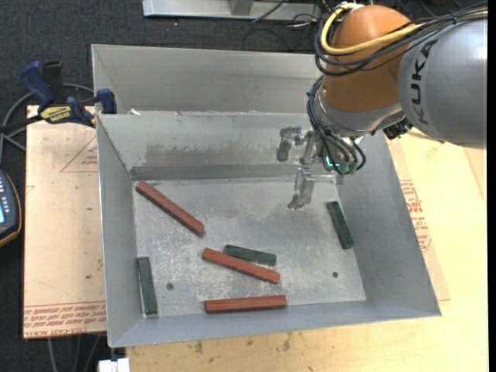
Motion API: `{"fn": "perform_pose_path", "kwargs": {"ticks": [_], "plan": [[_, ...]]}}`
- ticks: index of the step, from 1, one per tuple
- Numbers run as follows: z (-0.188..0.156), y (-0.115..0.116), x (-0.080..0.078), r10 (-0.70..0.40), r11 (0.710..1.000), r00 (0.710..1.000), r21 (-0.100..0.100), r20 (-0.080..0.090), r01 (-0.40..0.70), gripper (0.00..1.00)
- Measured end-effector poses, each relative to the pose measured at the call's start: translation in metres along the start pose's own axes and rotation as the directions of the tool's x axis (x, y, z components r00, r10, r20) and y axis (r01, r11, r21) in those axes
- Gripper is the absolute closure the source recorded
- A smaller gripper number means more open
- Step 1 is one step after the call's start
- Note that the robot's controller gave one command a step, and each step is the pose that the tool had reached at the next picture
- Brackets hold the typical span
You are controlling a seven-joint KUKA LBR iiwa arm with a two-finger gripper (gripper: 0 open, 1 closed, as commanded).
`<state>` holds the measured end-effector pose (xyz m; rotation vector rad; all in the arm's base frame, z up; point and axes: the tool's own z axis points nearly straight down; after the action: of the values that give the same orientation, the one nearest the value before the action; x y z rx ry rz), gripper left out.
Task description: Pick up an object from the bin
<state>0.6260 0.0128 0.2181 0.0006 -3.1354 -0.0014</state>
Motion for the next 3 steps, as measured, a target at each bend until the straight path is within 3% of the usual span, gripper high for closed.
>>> {"fn": "perform_pose_path", "kwargs": {"ticks": [1, 2, 3], "plan": [[0.06, 0.053, 0.058, 0.037, 0.999, 0.999, -0.002, -0.003, -0.037, 0.0], [0.145, 0.047, 0.079, 0.178, 0.984, 0.984, -0.001, -0.001, -0.178, 0.0], [0.138, 0.047, 0.075, 0.178, 0.984, 0.984, -0.003, 0.01, -0.178, 1.0]]}}
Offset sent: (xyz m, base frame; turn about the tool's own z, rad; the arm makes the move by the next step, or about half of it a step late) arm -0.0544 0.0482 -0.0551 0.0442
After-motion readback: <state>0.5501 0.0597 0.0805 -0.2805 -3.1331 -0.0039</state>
